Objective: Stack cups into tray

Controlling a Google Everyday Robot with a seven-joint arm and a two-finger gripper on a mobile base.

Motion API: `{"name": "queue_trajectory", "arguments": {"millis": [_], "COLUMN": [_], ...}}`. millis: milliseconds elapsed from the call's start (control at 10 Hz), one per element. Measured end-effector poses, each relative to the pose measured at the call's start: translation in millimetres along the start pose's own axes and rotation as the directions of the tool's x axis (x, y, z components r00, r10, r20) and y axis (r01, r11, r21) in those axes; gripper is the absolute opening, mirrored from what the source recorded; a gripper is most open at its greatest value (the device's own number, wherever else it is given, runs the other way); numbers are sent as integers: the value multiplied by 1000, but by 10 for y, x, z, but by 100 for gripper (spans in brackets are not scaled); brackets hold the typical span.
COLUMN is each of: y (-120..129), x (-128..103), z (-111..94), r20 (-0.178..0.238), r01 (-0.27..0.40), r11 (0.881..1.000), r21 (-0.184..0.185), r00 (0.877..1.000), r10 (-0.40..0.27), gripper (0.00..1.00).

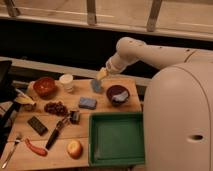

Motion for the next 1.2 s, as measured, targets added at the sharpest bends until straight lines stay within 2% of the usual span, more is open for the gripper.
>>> {"name": "queue_trajectory", "arguments": {"millis": [300, 500, 700, 900, 1200], "y": [-17, 81, 52, 17, -189], "x": [27, -78, -137, -180, -312], "z": [-78, 21, 113, 201, 385], "r20": [5, -10, -23, -25, 1], "r01": [12, 49, 61, 65, 26], "r11": [1000, 998, 997, 997, 1000], "r21": [25, 35, 38, 33, -3], "r00": [1000, 999, 998, 998, 1000], "r10": [-12, -48, -60, -64, -26], "gripper": [62, 62, 62, 62, 62]}}
